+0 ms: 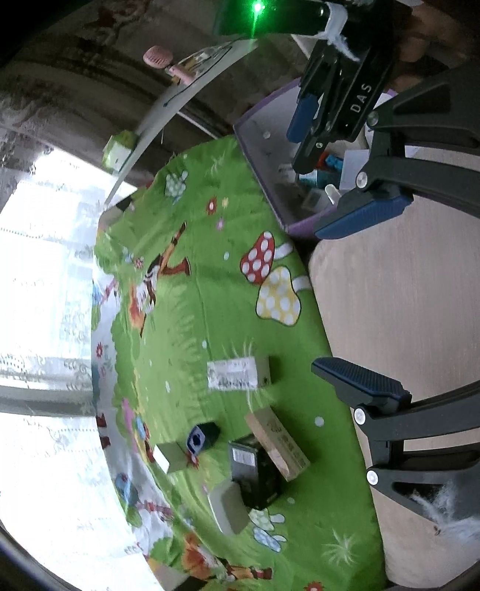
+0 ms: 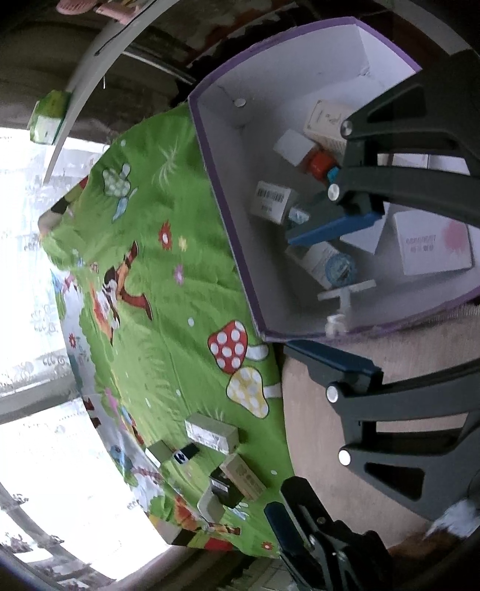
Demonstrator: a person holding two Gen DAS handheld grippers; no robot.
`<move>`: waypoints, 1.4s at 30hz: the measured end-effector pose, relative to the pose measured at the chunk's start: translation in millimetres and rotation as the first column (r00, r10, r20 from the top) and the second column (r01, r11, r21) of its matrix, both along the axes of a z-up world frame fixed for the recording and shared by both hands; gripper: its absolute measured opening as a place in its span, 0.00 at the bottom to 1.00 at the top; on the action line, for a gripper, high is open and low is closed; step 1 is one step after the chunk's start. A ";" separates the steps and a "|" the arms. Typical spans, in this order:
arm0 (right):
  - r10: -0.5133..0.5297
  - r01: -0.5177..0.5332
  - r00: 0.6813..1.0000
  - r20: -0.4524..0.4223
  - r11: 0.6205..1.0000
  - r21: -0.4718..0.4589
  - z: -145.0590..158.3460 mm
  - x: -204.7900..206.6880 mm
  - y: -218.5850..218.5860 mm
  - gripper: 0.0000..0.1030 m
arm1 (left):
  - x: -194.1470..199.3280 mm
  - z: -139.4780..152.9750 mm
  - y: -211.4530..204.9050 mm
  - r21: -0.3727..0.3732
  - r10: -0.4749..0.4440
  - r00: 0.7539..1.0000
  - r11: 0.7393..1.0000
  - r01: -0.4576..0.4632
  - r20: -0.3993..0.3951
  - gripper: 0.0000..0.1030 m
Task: Organize rigid objects
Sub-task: 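Move both grippers back over the pile toward the remaining boxes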
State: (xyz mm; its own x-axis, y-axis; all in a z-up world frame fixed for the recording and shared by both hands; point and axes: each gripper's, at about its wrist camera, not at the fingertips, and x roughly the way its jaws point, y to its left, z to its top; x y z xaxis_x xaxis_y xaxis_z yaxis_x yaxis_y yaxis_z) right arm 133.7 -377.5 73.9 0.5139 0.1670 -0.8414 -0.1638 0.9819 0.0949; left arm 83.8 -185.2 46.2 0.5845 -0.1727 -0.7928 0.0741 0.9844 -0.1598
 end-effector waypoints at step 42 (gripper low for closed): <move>0.246 -0.246 0.968 -0.056 0.969 0.014 -35.3 37.1 98.1 0.59 | 83.7 -64.4 137.8 -0.258 0.508 0.794 0.761 -0.596 -0.335 0.81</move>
